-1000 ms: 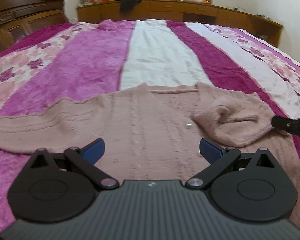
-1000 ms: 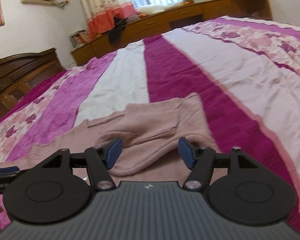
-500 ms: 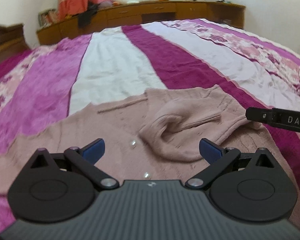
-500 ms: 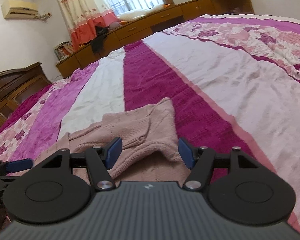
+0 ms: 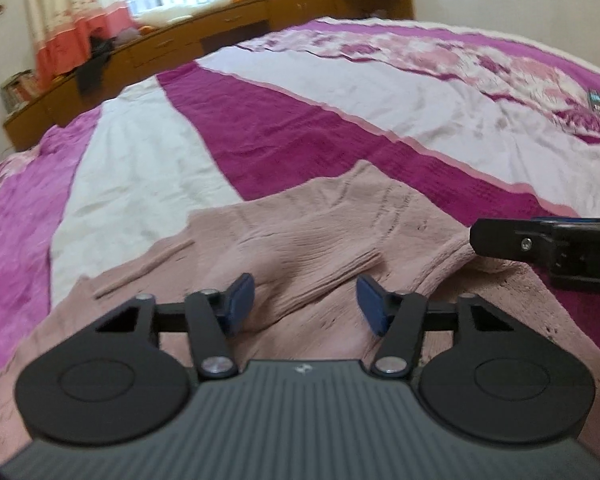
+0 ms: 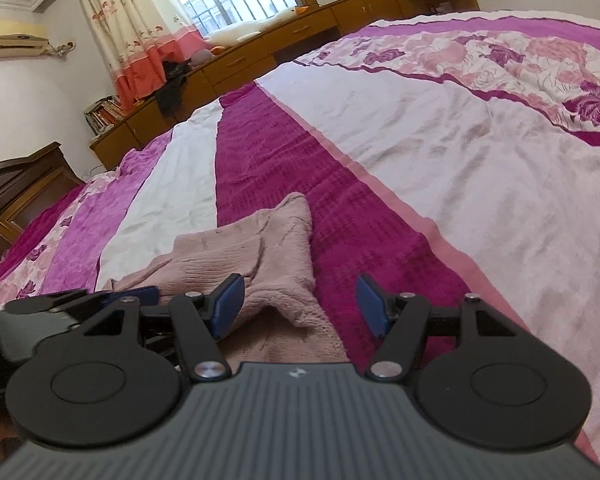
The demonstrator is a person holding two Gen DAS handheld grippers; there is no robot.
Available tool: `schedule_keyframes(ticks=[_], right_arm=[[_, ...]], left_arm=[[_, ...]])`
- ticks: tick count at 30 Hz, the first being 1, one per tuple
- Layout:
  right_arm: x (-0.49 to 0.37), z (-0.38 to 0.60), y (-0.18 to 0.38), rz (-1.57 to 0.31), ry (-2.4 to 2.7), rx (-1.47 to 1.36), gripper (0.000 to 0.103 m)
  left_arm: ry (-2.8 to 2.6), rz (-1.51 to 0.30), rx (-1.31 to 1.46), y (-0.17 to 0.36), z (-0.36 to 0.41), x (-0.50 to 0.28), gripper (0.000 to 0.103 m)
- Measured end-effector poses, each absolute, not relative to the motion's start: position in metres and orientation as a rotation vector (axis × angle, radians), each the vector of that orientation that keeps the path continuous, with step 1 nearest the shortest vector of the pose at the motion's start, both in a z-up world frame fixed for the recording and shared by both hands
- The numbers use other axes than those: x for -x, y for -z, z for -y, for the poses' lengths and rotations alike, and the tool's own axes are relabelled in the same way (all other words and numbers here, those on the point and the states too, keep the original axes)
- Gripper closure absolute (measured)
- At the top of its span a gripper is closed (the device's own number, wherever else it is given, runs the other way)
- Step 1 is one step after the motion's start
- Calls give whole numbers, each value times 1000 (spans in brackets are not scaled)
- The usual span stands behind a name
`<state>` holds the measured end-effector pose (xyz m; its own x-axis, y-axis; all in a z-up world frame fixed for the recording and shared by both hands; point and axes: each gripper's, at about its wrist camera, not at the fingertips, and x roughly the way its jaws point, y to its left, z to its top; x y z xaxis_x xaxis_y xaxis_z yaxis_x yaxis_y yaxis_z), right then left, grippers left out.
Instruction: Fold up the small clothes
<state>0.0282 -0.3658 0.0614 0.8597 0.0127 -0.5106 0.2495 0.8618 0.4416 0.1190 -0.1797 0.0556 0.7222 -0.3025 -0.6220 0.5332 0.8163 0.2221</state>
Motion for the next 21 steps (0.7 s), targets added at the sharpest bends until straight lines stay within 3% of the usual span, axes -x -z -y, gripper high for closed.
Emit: schedule_keyframes(ticks=[10,12,13,21], right_arm=[[-31,372,-50,-543,140,-556,34],[-31,372,-48,-543,140,-563,34],[-31,373,-48,-542,139,-564,34],[-31,371,-48,-543,135,-561,34]], left_arm=[[541,-618,-483,-33,209,-140,56],[542,-611,-487,-32,212,-142,88],[531,-610,-488,-32,212,-142,93],[449,-495,-390,-70,185,-134,94]])
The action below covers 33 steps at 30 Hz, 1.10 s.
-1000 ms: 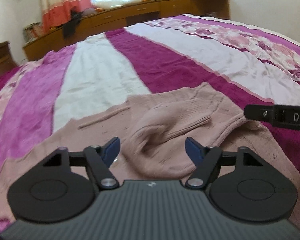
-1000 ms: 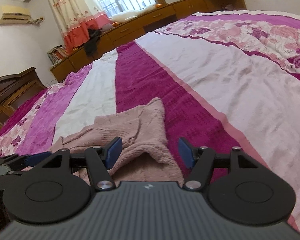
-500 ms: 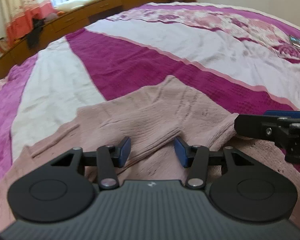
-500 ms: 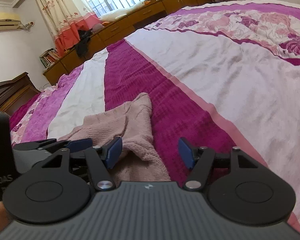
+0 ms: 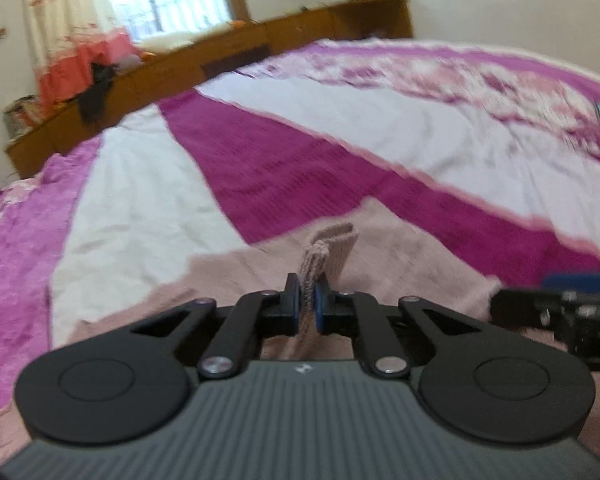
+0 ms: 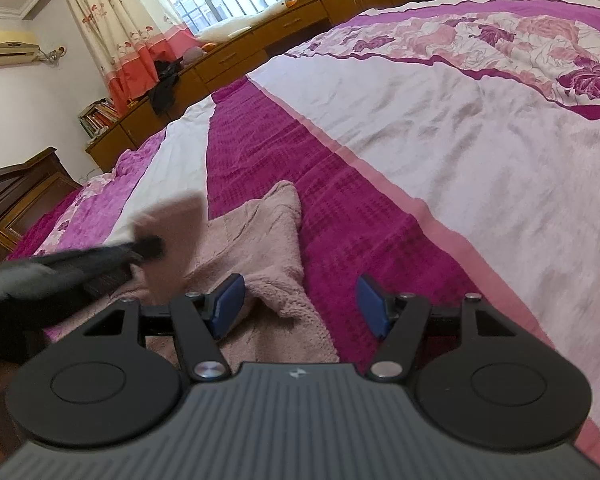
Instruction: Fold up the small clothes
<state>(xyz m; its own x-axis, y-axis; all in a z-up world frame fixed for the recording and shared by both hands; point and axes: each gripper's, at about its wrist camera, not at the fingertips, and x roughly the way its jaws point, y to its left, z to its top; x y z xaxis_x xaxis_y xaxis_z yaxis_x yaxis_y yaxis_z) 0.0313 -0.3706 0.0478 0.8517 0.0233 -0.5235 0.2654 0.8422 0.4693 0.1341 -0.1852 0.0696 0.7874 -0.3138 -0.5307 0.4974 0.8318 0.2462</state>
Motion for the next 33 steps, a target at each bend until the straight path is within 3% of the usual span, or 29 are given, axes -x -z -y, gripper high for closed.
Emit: schedule_keyframes(ticks=[13,17,28,31,33], right_arm=[[-28,354,-54,-545,108,-524,34],[-29,348,-53,-555,103,-508,34],[-31,339,-50,-588,110,-457,34],[-32,340,-49,-595,112,-457,34],[-33,340,-49,-599,113,-454,34]], left_arm=[[113,-394,-250,-142,56,-118,94],[111,-405,-180,-130,12,-100,94],[10,-716,-56,-67,-52,-84,89],[-15,-725,-53,-69,-58,-79,85],[-30,-715,-66,-72,-61,-74,70]])
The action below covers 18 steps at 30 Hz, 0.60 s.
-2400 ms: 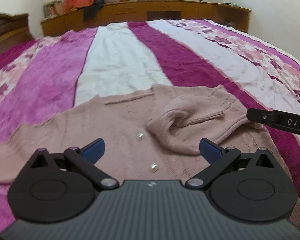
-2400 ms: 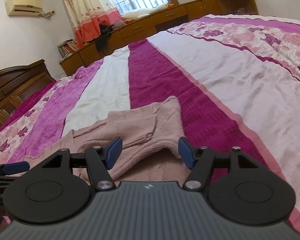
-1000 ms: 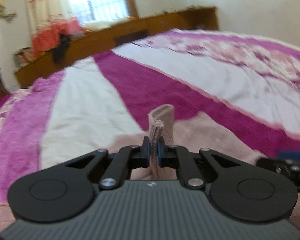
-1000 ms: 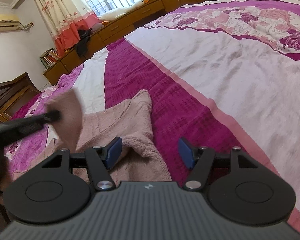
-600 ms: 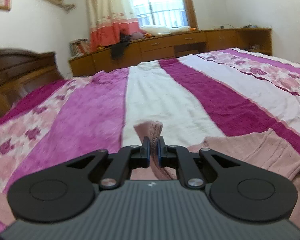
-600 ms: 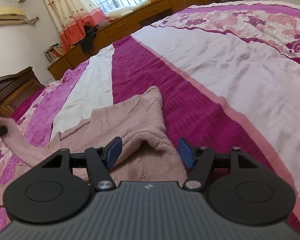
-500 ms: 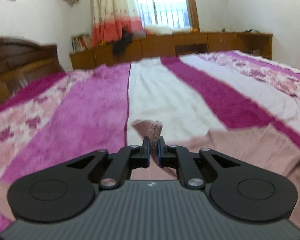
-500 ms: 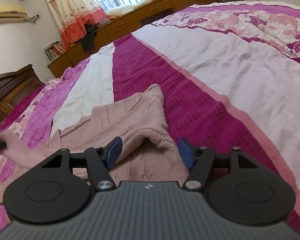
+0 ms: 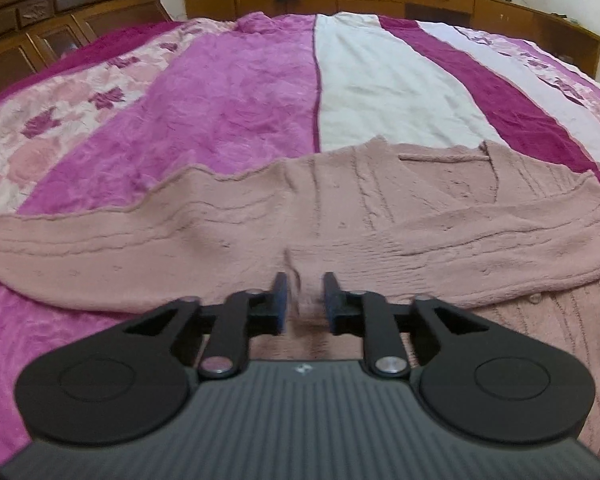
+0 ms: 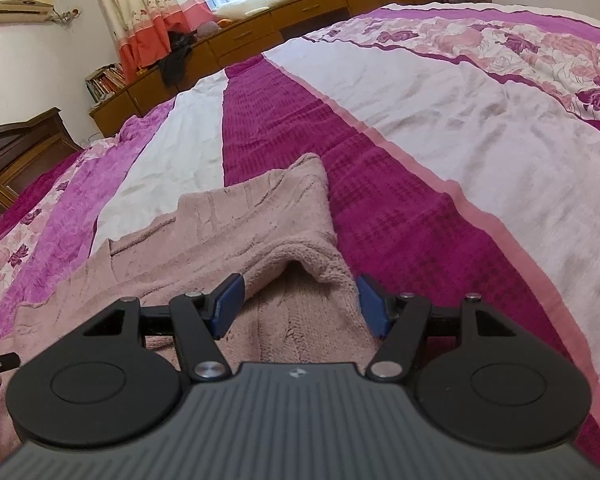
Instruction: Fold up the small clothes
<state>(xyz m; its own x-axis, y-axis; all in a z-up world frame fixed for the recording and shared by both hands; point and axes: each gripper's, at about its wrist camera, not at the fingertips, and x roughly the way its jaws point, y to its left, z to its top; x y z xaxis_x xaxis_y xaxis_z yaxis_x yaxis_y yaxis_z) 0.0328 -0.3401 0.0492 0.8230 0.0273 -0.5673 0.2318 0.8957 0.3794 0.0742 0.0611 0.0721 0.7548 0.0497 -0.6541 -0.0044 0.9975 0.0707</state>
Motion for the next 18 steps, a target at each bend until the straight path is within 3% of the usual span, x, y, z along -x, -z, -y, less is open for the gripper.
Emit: schedule_keyframes(ticks=[3,18], right_arm=[[-35,340,-51,-604,110,-445,34],[-63,351,-75,-607,105,-362,34]], left_arm=[[-35,-683,-72,-80,-66,-68,61],[70,-802,-7,-58,-73,-131,61]])
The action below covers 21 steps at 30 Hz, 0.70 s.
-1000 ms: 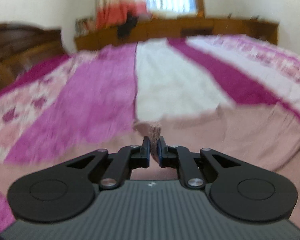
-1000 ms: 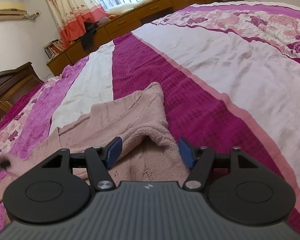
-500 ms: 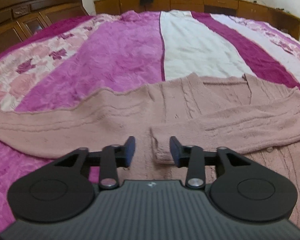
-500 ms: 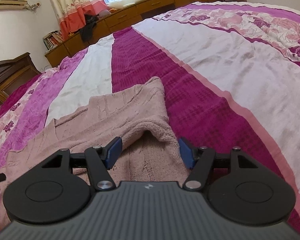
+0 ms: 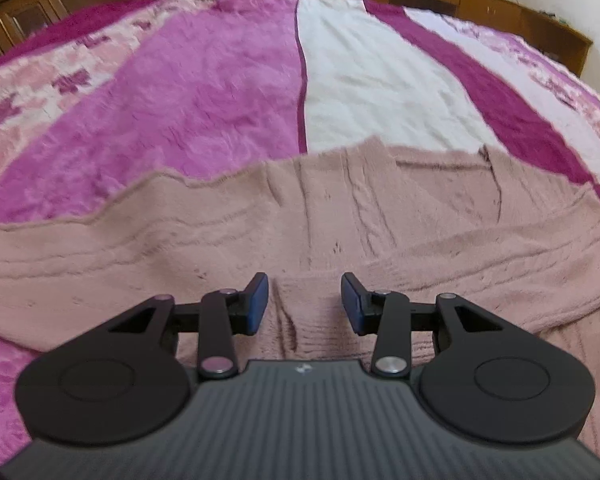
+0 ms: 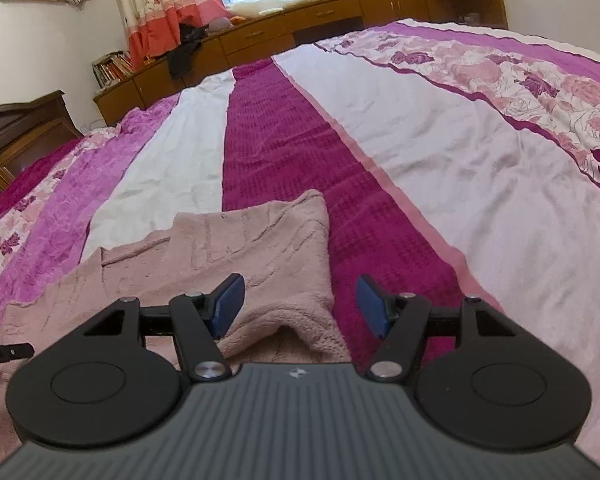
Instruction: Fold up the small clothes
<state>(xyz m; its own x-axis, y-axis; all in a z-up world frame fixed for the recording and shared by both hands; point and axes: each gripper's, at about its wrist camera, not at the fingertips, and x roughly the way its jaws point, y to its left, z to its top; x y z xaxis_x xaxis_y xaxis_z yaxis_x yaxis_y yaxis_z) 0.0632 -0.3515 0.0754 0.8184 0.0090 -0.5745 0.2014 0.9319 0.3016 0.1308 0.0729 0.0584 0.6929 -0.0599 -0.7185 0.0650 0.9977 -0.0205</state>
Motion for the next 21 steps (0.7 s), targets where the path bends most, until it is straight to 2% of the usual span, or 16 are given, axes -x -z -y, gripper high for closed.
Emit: schedule_keyframes(ticks=[8,9,10,11,14,19,21], right_arm=[[-74,345,-57,-649,112,-362,34],[-74,344,-55,-652,114,-361,34],[-75,343,-53,-653,116,-358,34],[-75,343,-52,-654,117,-353,34],[-77,342,-51,-650,120,-347,34],[-77,341,-49,-637,139,-336,34],[-77,337,-45,-643,145,-305,34]], left_arm=[[86,-813,5,-41,-70,-134,62],[85,-808,17,-40,-71,-133,66],[89,-800,25,-41,-72,-133,75],[106,-796,41,-41,-73,-133,90],[115,-760,29,-51,-67,-134,91],[97,-559,-39,-99,-59,-138,91],[63,-538,-72,-103,-57,-144,91]])
